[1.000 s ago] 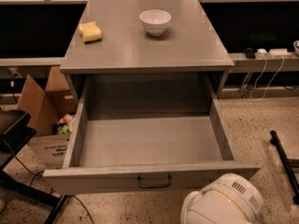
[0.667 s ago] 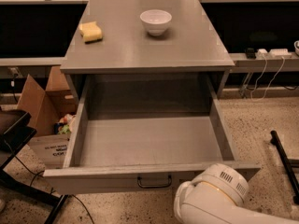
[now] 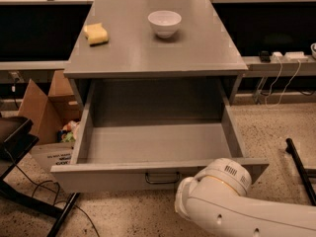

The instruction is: Close top drawer

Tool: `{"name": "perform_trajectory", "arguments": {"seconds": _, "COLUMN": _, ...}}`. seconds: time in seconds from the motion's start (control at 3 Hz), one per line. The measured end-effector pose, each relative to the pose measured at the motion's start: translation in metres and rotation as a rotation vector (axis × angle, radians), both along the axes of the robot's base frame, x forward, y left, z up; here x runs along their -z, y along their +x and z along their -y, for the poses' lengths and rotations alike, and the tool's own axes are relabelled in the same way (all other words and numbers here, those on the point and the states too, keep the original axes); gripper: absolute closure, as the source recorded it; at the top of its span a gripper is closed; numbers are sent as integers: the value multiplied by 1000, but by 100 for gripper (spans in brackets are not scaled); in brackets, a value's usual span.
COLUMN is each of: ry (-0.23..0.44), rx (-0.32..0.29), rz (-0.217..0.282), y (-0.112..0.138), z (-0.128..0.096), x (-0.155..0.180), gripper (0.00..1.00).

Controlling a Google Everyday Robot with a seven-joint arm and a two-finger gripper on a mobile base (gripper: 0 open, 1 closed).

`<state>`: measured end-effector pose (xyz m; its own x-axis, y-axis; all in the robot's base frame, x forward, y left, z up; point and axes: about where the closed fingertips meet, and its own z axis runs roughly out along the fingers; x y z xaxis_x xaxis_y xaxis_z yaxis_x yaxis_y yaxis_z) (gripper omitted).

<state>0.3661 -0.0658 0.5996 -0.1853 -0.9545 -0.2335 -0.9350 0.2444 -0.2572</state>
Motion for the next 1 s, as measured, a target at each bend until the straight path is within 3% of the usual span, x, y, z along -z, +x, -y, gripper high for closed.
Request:
{"name": "perform_trajectory", "arguments": {"seconds": 0.33, "ry": -46, "rx": -18, "rz": 91, "y": 21, "z": 2, "x": -17, "gripper": 100}}
{"name": "perform_trajectory", "arguments": {"seconds": 0.67, "ry": -58, "rx": -95, "rz": 187, "y": 61, "z": 8, "x": -23, "gripper": 100}}
{"name": "perform_trajectory", "arguments": {"seconds": 1.0, "ry": -47, "rx": -208, "rz": 260, "y": 123, "z": 7, "x": -14, "gripper": 100}}
